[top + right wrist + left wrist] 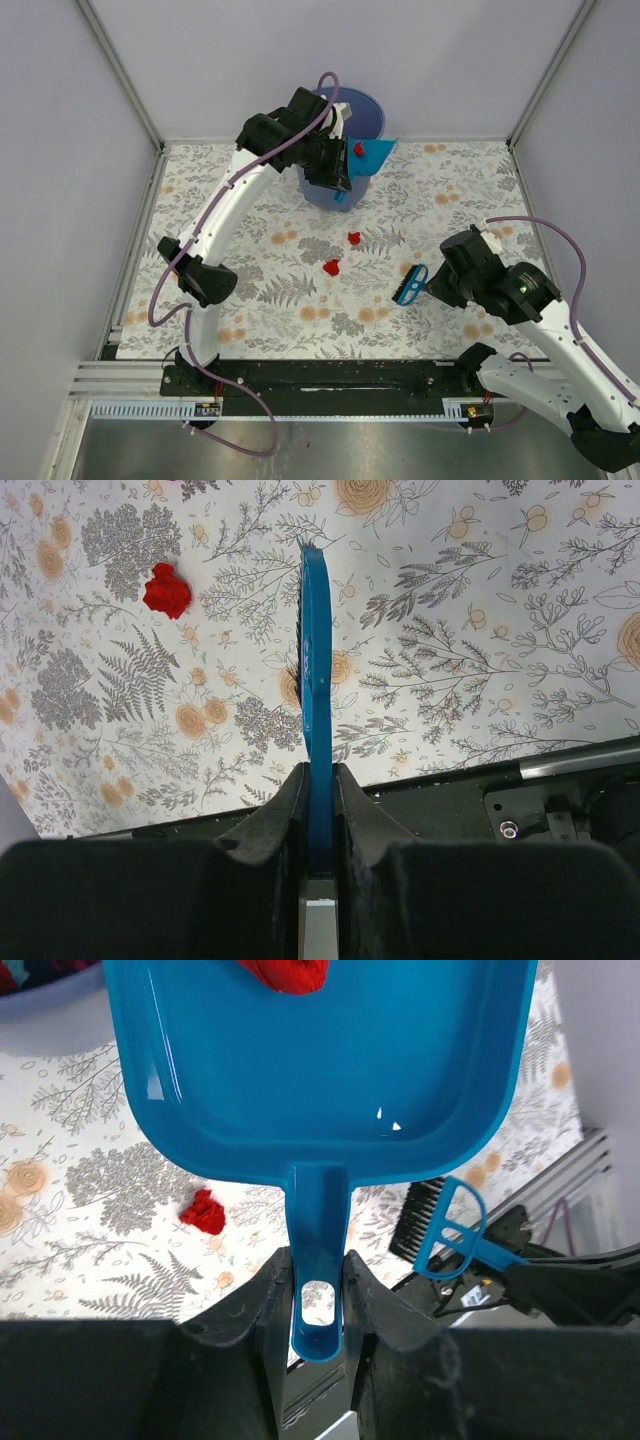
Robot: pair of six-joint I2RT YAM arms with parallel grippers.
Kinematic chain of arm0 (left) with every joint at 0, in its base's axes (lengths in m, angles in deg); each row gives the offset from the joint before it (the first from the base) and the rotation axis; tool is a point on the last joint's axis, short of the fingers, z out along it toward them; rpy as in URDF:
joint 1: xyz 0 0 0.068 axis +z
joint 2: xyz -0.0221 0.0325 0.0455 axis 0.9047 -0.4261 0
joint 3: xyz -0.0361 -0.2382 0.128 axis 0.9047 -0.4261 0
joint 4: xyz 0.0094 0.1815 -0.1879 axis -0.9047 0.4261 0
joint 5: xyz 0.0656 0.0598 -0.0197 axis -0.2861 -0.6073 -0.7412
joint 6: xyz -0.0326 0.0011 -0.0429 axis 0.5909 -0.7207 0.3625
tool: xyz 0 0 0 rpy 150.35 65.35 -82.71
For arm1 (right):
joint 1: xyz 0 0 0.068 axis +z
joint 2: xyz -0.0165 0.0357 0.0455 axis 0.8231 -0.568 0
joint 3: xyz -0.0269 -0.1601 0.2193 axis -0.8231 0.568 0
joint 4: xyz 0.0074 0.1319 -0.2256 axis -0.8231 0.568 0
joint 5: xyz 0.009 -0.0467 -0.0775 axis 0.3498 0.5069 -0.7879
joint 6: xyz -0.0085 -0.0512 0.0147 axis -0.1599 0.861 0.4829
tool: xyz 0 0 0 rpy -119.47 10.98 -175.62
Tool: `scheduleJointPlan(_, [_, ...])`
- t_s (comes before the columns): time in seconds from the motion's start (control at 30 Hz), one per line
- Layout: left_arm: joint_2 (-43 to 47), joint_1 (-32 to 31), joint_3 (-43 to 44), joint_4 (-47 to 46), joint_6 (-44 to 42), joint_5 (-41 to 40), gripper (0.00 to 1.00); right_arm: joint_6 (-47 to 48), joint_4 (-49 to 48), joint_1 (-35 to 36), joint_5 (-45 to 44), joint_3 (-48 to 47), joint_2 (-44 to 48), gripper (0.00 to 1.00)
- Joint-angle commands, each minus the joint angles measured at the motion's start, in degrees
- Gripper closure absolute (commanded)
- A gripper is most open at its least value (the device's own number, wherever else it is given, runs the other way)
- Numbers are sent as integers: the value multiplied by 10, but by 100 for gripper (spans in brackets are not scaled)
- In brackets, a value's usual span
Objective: Sweep away the paper scraps from the table
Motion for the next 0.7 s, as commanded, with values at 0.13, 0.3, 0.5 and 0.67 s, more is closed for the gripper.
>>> scheduleJointPlan(0.13, [-2,69,22,-142,85,155,100,-21,-5,3,7,-16,17,100])
scheduleJointPlan(0.3, [-21,104,11,-263,181,257,100,-32,-1,3,4,-13,32,100])
scheduleJointPlan(0.5, [-13,132,-45,-473,355,349,100,-39,12,4,3,-18,39,100])
scheduleJointPlan(0.67, [16,148,-134,-749,532,391,100,-49,17,4,7,-13,53,100])
